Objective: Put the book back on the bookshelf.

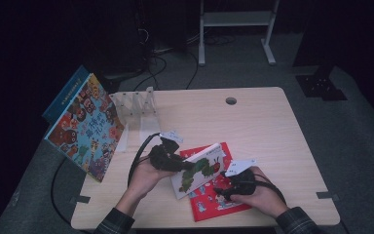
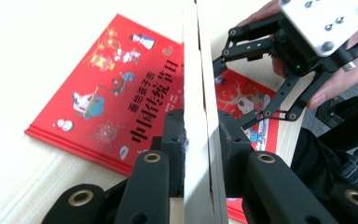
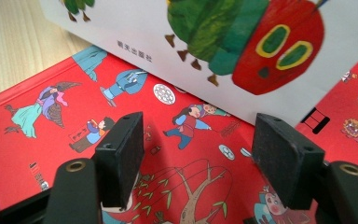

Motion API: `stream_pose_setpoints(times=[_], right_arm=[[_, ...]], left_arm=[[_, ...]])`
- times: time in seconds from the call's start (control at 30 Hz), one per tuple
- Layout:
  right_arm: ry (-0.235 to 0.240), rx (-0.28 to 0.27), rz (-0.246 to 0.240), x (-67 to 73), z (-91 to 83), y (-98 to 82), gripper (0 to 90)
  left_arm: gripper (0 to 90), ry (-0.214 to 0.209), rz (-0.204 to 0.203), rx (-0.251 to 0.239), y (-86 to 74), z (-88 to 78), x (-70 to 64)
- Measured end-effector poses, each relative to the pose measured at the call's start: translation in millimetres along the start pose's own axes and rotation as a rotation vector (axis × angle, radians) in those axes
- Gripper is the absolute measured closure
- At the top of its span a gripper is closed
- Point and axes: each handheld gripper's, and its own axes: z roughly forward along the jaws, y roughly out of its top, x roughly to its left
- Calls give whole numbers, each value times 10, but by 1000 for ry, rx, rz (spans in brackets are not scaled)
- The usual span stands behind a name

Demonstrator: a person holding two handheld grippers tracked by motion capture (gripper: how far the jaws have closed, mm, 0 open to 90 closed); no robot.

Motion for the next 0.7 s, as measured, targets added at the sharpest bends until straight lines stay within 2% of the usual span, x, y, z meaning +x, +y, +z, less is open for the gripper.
stream_pose_setpoints(times=[0.23,0.37,0.7], right_arm=[[0,-1,-4,-4,0,-1,329],[0,-2,-4,-5,0,-1,329],[-1,-4,-3,-6,2,-2,330]], left_arm=[[758,12,15,-40,-13,-95,24],[760,18,19,-43,-27,-130,37],[761,27,-15,-85,-54,-267,120]])
